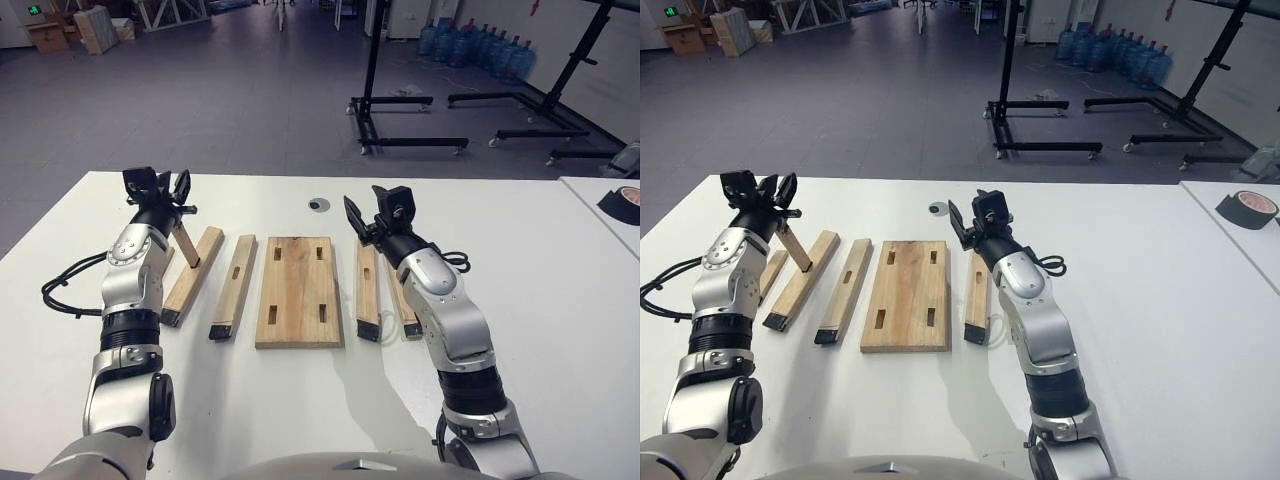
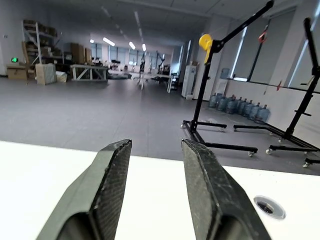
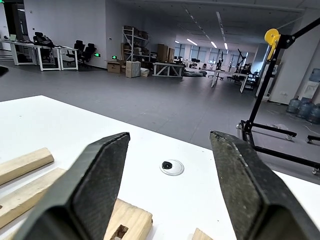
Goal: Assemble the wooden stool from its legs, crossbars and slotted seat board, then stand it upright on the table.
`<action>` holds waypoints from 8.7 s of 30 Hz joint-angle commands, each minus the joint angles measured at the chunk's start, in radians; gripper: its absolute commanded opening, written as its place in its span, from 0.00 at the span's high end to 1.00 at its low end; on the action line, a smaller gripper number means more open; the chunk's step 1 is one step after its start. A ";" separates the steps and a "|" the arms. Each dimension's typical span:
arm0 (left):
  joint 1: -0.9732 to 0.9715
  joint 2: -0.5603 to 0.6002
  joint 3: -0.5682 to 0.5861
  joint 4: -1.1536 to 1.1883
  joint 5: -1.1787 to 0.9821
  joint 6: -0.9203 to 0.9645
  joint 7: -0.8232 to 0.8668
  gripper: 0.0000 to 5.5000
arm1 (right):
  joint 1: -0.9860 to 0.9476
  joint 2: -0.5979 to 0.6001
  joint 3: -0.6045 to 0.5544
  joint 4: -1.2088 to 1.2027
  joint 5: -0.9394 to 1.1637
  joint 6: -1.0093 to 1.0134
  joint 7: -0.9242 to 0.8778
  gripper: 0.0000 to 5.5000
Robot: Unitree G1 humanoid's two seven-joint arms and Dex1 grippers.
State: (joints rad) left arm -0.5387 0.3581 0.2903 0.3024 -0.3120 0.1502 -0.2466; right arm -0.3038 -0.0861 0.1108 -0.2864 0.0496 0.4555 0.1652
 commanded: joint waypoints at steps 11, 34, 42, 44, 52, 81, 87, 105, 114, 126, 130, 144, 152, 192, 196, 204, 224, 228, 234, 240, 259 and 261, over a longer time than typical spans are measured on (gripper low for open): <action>0.367 0.024 -0.015 -0.658 -0.096 0.200 -0.018 0.57 | 0.097 0.002 -0.025 -0.088 -0.003 0.034 -0.032 0.47; 0.544 0.100 -0.088 -0.295 0.075 0.346 -0.080 0.31 | 0.100 -0.008 -0.016 -0.114 -0.005 0.076 -0.027 0.47; 0.515 0.093 -0.128 -0.197 0.108 0.397 -0.095 0.31 | 0.080 0.003 -0.012 -0.122 -0.014 0.097 -0.042 0.47; 0.527 0.096 -0.143 -0.185 0.123 0.398 -0.096 0.34 | 0.072 0.006 -0.011 -0.128 -0.010 0.104 -0.044 0.47; 0.548 0.094 -0.158 -0.191 0.153 0.369 -0.085 0.58 | 0.066 0.005 -0.006 -0.142 -0.015 0.115 -0.040 0.47; 0.691 0.068 -0.068 -0.730 -0.883 0.635 -0.633 0.63 | 0.186 -0.062 -0.333 -0.186 1.295 0.451 0.316 0.36; 0.732 0.128 -0.098 -0.774 -0.906 0.664 -0.709 0.63 | 0.184 -0.122 -0.267 -0.165 1.289 0.452 0.324 0.36; 0.776 0.162 -0.189 -0.770 -0.790 0.620 -0.811 0.63 | 0.107 -0.280 -0.202 -0.093 1.359 0.503 0.437 0.36; 0.773 0.159 -0.201 -0.753 -0.770 0.605 -0.821 0.63 | 0.122 -0.279 -0.183 -0.118 1.346 0.469 0.514 0.51; 0.768 0.123 -0.212 -0.723 -0.716 0.554 -0.795 0.50 | 0.116 -0.265 -0.172 -0.117 1.284 0.415 0.521 0.62; 0.728 0.100 -0.157 -0.690 -0.745 0.543 -0.722 0.38 | 0.113 -0.272 -0.216 -0.110 1.234 0.360 0.520 0.62; 0.504 0.204 -0.338 -0.589 -0.246 0.390 -0.562 0.30 | -0.027 -0.342 -0.145 0.023 0.667 -0.023 0.569 0.62; 0.494 0.205 -0.349 -0.597 -0.185 0.368 -0.554 0.30 | -0.170 -0.262 0.022 0.367 0.293 -0.423 0.652 0.62; 0.509 0.136 -0.379 -0.495 -0.017 0.285 -0.472 0.30 | -0.267 -0.402 0.088 0.501 0.247 -0.400 1.072 0.63; 0.525 0.133 -0.386 -0.506 -0.008 0.284 -0.468 0.30 | -0.295 -0.456 0.070 0.455 0.374 -0.130 1.149 0.63; 0.558 0.133 -0.425 -0.491 0.047 0.272 -0.447 0.30 | -0.375 -0.503 0.137 0.505 0.342 0.081 1.169 0.63; 0.572 0.106 -0.498 -0.456 0.130 0.242 -0.419 0.30 | -0.448 -0.433 0.376 0.703 0.185 0.046 1.177 0.63; 0.568 0.108 -0.505 -0.444 0.134 0.233 -0.420 0.30 | -0.455 -0.431 0.367 0.715 0.193 0.048 1.157 0.63; 0.554 0.107 -0.519 -0.409 0.141 0.210 -0.423 0.30 | -0.458 -0.399 0.227 0.693 0.250 0.089 1.061 0.44; 0.555 0.111 -0.523 -0.383 0.143 0.200 -0.418 0.30 | -0.358 -0.418 0.112 0.555 0.270 0.108 0.980 0.22; 0.586 0.118 -0.533 -0.399 0.146 0.203 -0.414 0.30 | -0.375 -0.392 -0.297 0.237 0.544 0.110 0.716 0.22; 0.588 0.121 -0.533 -0.402 0.146 0.205 -0.415 0.30 | -0.355 -0.383 -0.267 0.183 0.560 0.120 0.713 0.22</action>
State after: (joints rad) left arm 0.0102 0.4513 -0.2216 -0.1278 -0.2084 0.3145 -0.6620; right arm -0.6736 -0.4792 -0.1775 -0.0537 0.5943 0.5576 0.8810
